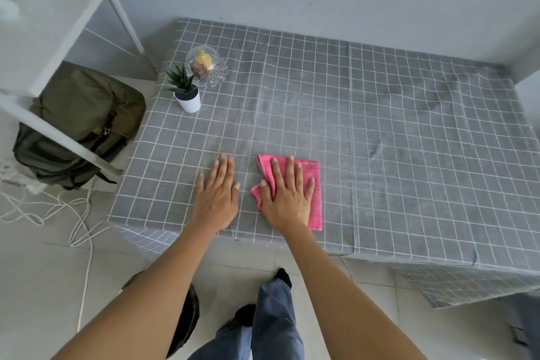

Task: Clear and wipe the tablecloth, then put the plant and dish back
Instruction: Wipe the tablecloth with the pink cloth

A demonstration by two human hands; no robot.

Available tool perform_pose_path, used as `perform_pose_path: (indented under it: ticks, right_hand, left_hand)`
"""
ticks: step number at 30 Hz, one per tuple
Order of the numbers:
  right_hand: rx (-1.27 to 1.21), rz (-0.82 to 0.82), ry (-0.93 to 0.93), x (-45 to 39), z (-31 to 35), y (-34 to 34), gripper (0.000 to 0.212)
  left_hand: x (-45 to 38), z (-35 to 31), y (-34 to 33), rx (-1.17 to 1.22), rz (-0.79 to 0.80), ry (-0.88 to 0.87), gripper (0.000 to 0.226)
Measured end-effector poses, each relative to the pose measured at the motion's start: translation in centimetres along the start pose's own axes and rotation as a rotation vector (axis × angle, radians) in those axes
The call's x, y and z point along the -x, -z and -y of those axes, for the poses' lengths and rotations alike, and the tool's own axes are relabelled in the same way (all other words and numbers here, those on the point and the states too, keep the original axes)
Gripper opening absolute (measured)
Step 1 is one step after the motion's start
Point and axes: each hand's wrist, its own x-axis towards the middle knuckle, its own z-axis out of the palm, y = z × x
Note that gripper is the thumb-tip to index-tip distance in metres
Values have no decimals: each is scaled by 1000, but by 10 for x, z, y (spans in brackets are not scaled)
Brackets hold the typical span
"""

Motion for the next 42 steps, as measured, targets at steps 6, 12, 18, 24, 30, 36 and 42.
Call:
perform_pose_path:
  ticks: [6,12,18,24,30,36,42]
  right_hand:
    - [-25,121,81,23,-30,23,62]
    - [48,132,117,72,-66,18,69]
    - [74,155,118,80,-79,24,72]
    - [85,103,59,67,-67,26,62]
    - [33,55,53,61,-70,34,55]
    - [-45,-11,90,69,-68,45,53]
    - [-16,-28,88,79,-70,47,53]
  left_hand:
    - [26,-23,4,44,112,43,56]
    - [56,-35,6,-18,213,-13,57]
    - [66,-39,9,-27,250,-54,60]
    - [61,-50,11,-45,185,-138,67]
    - [52,-70,10,-43,162,-202,72]
    - [41,-89,7,-27,132,-156,86]
    - [41,-101,8,-180,118,-133,80]
